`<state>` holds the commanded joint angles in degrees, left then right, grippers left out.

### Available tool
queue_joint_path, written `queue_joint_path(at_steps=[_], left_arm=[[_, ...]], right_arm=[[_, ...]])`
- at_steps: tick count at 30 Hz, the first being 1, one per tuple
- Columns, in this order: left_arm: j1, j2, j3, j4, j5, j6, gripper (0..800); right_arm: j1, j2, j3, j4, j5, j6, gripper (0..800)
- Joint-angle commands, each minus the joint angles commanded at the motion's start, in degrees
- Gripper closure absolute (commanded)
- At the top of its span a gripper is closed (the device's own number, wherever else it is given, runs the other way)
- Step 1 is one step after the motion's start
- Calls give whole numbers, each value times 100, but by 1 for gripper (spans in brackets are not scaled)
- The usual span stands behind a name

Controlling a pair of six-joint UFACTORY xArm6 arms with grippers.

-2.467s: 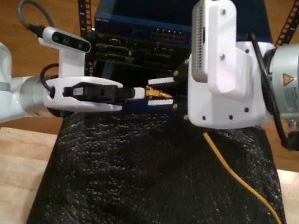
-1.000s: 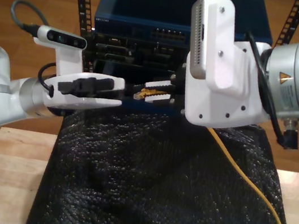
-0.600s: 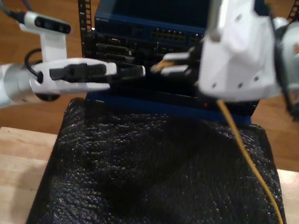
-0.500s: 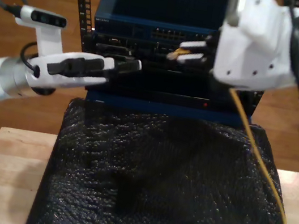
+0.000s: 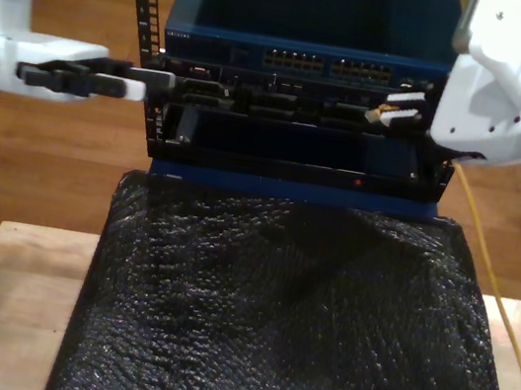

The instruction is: Grab the cable and plug it in

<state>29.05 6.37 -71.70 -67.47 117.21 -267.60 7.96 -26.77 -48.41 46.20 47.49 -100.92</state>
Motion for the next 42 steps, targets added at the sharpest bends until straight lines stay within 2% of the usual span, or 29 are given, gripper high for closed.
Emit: queue_joint_path(at_steps=[4,8,15,21,29,34,38,42], left_arm=[[299,-9,-255,712,-18,264,2],[519,-132,-448,1547,-97,747,2],[826,-387,-422,2989,-193,1644,2],[1116,-695,-316,3956,-264,2426,0],[1662,-1336,440,4958,-273,3807,0],[2101,-1547,985,5512,-316,4607,0],[2426,-1864,1574,5811,-598,5301,0],[2558,-2268,2242,6180,-712,5662,0]], right_arm=[[-79,79,123,-105,9,0,800],[-132,105,246,-229,9,0,800],[-158,255,343,-369,9,0,799],[-158,308,440,-413,35,0,800],[-237,396,536,-431,35,0,800],[-237,404,563,-431,35,0,800],[-237,413,598,-431,35,0,800],[-237,413,633,-431,35,0,800]])
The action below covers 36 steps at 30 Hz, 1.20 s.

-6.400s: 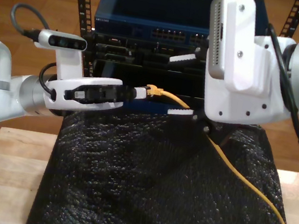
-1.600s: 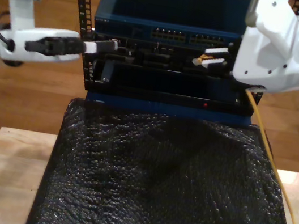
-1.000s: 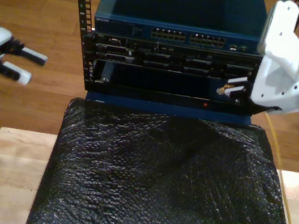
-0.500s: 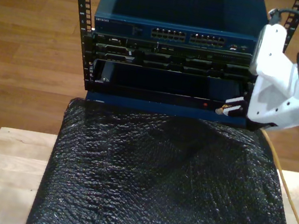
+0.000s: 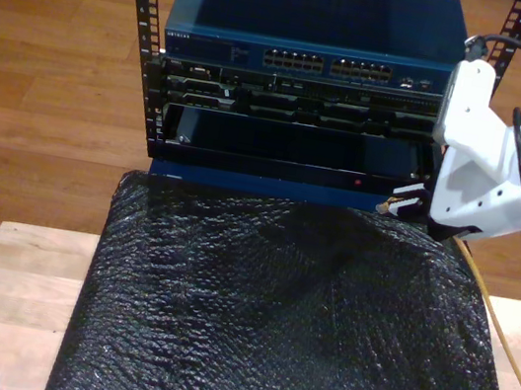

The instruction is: Grab the cable and plug it in

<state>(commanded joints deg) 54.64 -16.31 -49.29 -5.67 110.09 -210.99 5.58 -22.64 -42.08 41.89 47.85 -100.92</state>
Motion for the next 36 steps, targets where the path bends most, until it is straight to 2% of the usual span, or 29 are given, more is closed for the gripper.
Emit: queue_joint_path(at_steps=[6,13,17,27,32,36], left_arm=[[158,-563,1020,615,-360,484,0],[624,-659,1758,1073,-993,765,0],[730,-844,2215,1371,-1389,862,0],[853,-1204,2822,1486,-1714,1116,0],[888,-1345,3165,1697,-2136,1143,0],[1064,-1354,3209,1723,-2251,1222,0]], right_arm=[[-9,0,53,0,0,0,800],[-18,0,132,0,0,0,800],[-18,0,167,0,0,0,800],[-62,-18,264,0,9,0,800],[-62,-44,325,0,9,0,800],[-70,-44,343,0,9,0,800]])
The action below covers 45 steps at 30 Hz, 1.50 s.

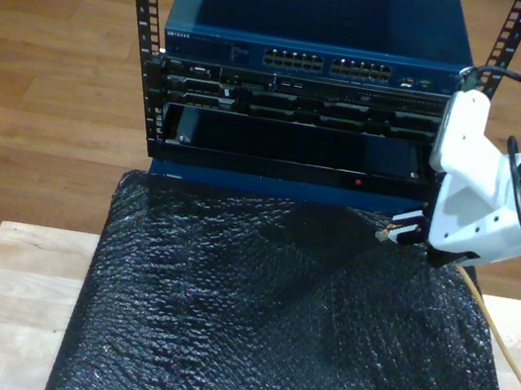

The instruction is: Grab the cable and plug it in

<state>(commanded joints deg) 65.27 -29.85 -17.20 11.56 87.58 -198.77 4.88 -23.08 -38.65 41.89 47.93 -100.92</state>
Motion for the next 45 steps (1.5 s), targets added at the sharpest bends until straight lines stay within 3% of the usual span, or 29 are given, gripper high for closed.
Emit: queue_joint_path(at_steps=[7,17,32,36,45], left_arm=[[387,-9,62,0,-352,431,0],[1108,-9,457,-44,-1310,1266,0],[1266,35,914,-404,-2066,1626,0],[1284,35,1064,-563,-2497,1626,0],[1363,79,1046,-826,-2497,1653,0]], right_arm=[[9,0,18,0,0,0,800],[9,9,53,0,0,0,800],[9,0,149,0,0,-9,800],[9,0,158,35,-18,-9,800],[26,0,202,44,-53,-9,800]])
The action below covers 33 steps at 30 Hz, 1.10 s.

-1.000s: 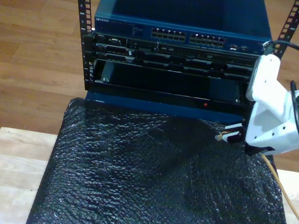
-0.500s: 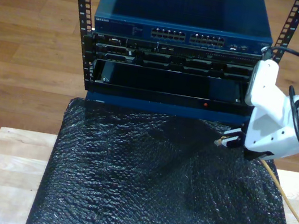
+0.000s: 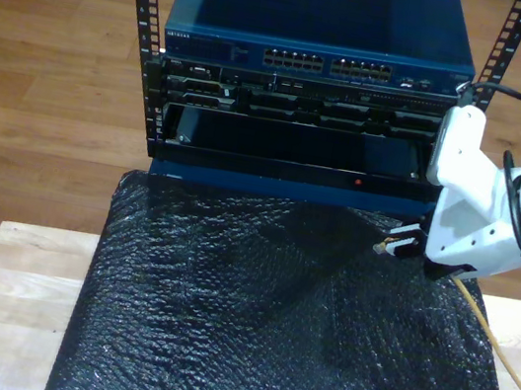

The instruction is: Grab the cable and plug it in

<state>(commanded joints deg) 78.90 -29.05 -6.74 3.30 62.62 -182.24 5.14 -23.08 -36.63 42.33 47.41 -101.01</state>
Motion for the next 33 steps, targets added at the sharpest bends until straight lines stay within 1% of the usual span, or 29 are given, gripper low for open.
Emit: queue_joint_path(at_steps=[5,10,13,16,19,26,30,33], left_arm=[[0,0,0,-9,0,0,0],[0,0,0,-9,0,0,0],[0,0,0,-9,0,0,0],[0,0,0,-9,0,0,0],[0,0,0,-9,0,0,0],[0,0,0,-9,0,0,0],[0,0,0,-9,0,0,0],[0,0,0,-9,0,0,0]], right_arm=[[0,-18,26,0,-44,0,800],[158,-141,202,0,-668,-9,800],[369,-158,229,-9,-712,9,800],[466,-360,457,-18,-932,9,800],[501,-571,862,9,-1547,-18,800],[932,-545,1064,-9,-2813,-53,800],[1327,-545,1073,-360,-3437,-18,800],[1380,-448,1073,-527,-3982,-18,800]])
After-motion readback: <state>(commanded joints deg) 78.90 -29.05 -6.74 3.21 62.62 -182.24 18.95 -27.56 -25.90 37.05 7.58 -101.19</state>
